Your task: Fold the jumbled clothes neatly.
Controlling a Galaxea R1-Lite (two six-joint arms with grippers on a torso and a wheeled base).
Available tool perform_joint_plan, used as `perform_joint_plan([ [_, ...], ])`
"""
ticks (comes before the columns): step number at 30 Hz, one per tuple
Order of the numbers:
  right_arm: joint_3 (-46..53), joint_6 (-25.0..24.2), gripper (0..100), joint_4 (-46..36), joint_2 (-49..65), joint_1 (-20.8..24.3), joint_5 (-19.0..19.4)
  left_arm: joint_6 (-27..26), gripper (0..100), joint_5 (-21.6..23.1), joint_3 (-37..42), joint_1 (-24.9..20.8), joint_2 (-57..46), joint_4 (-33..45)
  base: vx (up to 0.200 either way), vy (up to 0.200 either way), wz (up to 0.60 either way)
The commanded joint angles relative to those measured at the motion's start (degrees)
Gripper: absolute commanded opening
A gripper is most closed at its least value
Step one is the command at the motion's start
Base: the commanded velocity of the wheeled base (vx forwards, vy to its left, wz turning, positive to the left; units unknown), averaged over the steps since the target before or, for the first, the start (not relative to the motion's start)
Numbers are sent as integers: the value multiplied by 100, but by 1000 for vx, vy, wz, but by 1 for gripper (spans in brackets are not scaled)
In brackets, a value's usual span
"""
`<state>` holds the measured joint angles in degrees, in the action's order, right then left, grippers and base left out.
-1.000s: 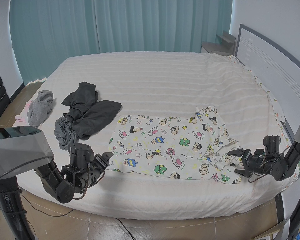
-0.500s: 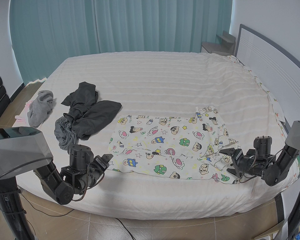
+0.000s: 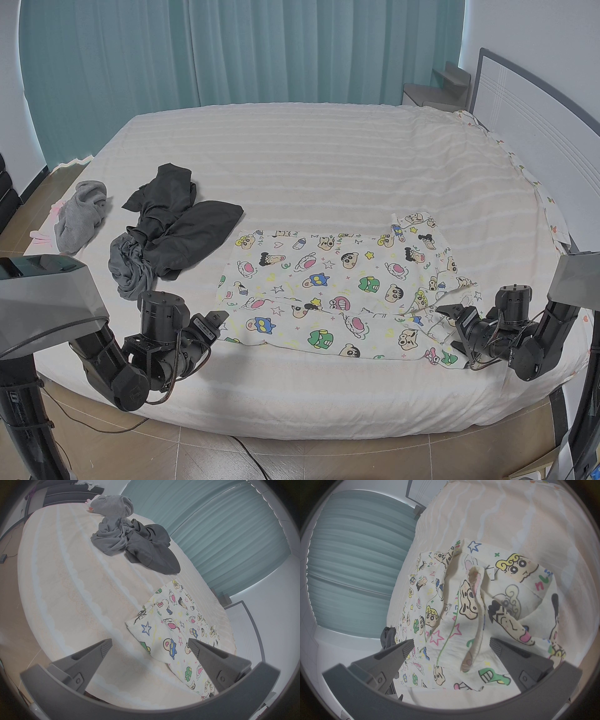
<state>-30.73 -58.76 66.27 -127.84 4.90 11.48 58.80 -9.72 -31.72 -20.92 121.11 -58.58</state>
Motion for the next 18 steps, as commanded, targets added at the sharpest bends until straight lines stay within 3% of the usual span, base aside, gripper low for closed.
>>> perform_joint_plan([
  [1, -91, -4, 100, 97, -118, 2, 3, 0, 100, -4, -1, 0, 26, -5, 0, 0, 0],
  [5, -240, -4, 100, 132, -197, 2, -50, 0, 100, -4, -1, 0, 26, -5, 0, 0, 0],
  [9, -486, 14, 100, 123, -417, 20, -340, 9, 100, -4, -10, 9, 26, -5, 0, 0, 0],
  [17, -592, 5, 100, 132, -540, 20, -375, 9, 100, -4, -10, 9, 18, -5, 0, 0, 0],
  [18, -592, 5, 0, 132, -522, 20, -375, 9, 100, -4, -18, 0, 18, -5, 0, 0, 0],
])
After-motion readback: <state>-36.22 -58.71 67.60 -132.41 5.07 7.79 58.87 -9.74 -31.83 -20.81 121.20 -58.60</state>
